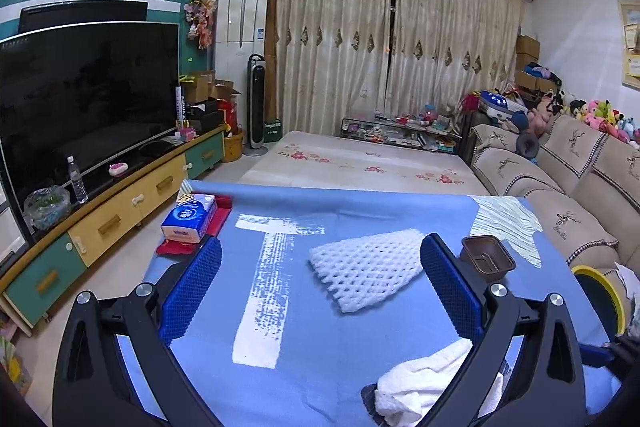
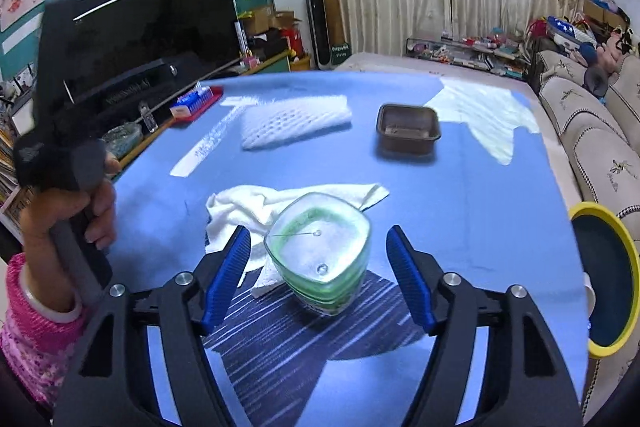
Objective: Collect trash
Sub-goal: 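Grasp the green glass cup on the table with the right gripper, then carry the green glass cup over the yellow bin and open the right gripper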
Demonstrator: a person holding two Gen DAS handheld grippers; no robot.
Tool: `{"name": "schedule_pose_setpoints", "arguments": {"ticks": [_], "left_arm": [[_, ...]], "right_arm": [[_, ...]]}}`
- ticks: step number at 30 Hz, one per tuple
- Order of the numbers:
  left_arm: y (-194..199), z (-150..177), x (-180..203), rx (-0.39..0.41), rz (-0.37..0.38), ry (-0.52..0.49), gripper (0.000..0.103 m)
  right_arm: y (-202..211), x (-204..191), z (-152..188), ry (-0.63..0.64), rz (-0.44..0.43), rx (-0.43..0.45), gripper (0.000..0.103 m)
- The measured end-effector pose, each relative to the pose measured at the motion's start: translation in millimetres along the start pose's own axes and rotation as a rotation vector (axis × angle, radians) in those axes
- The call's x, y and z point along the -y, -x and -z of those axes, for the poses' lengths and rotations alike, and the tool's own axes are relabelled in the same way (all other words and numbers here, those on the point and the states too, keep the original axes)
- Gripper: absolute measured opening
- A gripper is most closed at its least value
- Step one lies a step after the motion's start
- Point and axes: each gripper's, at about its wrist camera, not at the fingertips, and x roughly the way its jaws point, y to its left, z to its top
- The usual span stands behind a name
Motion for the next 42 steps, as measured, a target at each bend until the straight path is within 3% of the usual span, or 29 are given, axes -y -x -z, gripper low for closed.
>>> {"name": "schedule_pose_setpoints", "arguments": {"ticks": [2,5,13,20,28,35,42], "left_arm": [[2,0,1,0.003,0.003,0.001,0.098],[6,-2,-1,0.015,-0.004,0.016,0.098],[7,-4,-15,0.015,-0.029,0.079,0.098],[5,0,-8,0.013,-0.025,0.051,0.098],[1,8,18,-0.023,0.045,-0.03,0.098],[-8,21,51,-0.121,0.187,-0.131,0.098],[-16,41,91,-0.219,0.29,-0.283,0.098]], "right_arm": [[-9,1,2,-0.008,-0.006,-0.016,0.067],[-15,1,4,-0.01,0.012,-0.02,0.055],[-5,9,6,-0.041,-0.015,-0.008,0.054],[18,26,2,-0.07,0.001,0.04,0.054],[51,124,1,-0.224,0.199,0.099,0.054],[61,225,15,-0.386,0.405,0.07,0.054],[47,272,29,-0.455,0.504,0.023,0.055]]}}
